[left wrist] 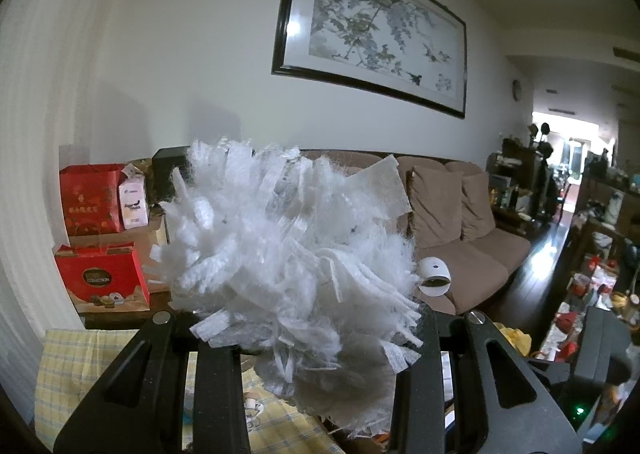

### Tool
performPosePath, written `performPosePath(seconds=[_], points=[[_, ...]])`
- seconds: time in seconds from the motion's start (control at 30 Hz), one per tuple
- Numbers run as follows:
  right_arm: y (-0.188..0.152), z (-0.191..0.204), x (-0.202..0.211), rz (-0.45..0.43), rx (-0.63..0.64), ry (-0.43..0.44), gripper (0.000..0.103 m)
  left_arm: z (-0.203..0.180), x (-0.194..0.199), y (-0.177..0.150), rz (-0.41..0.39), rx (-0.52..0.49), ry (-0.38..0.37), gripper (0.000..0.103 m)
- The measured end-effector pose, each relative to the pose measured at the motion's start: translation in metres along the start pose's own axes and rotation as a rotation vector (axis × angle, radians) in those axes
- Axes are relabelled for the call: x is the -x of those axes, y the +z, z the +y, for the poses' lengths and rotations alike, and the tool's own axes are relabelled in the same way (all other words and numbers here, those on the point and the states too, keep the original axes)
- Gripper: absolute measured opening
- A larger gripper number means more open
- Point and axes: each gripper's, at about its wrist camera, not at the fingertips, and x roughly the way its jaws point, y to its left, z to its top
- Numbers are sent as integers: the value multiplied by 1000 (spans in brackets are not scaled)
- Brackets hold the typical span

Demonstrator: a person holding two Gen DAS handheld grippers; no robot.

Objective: Organize objects

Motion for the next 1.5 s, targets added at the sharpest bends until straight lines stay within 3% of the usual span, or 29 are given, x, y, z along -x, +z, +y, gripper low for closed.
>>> performPosePath(seconds=[1.5], points=[[-4,-34,-2,17,-67,-49,16,-32,-28,2,29,-7,-46,33]])
